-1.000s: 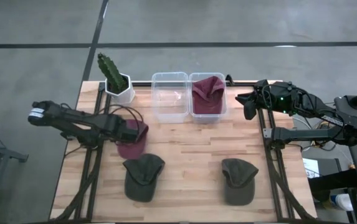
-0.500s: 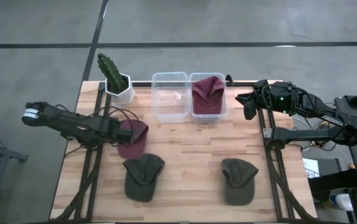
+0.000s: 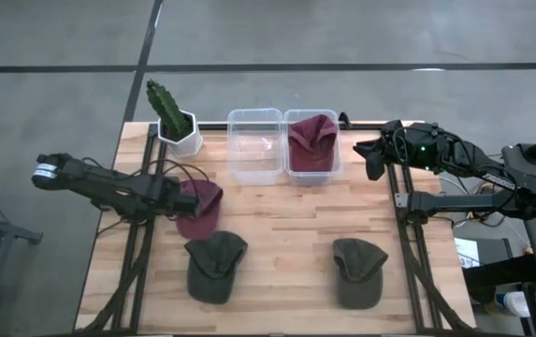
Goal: Pick & Place hat
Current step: Put the red cap into the right transparent bin
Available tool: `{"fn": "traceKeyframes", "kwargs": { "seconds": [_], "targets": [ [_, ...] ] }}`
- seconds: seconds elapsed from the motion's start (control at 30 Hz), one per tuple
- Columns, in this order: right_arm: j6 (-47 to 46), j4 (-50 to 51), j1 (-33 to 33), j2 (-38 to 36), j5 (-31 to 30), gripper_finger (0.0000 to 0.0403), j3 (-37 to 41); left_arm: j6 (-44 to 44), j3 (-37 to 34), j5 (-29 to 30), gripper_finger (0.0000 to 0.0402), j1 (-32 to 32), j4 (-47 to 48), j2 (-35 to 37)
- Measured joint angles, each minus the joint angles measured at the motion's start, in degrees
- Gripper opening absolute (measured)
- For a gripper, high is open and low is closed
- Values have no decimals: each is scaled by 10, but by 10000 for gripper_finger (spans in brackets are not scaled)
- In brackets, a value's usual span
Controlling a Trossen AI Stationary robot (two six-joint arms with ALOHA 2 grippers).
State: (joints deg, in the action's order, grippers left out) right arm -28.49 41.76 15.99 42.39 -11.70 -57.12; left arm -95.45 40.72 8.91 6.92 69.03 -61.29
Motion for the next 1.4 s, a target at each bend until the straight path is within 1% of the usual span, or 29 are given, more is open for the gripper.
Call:
{"fn": "traceKeyframes", "kwargs": {
  "seconds": [0.4,0.63,0.87,1.0,1.07,1.13,1.3,1.4],
  "targets": [
    [-11,0,0,0,3,89,0,-7,-25,1,204,0,-66,-25],
    [-12,0,0,0,15,89,0,-11,-54,-1,204,0,-136,-31],
    [-11,-1,0,0,17,89,0,-11,-57,5,204,0,-140,-31],
    [-11,-1,0,0,17,89,0,-22,-71,6,200,0,-154,-31],
    [-11,-2,0,0,17,89,0,-35,-83,6,189,0,-162,-31],
    [-11,-1,0,0,17,89,0,-45,-98,6,167,0,-172,-31],
    [-11,-1,0,0,19,89,0,-60,-132,16,88,-1,-224,-30],
    [-11,-2,0,0,19,89,0,-62,-139,28,43,0,-238,-29]
  ]
}}
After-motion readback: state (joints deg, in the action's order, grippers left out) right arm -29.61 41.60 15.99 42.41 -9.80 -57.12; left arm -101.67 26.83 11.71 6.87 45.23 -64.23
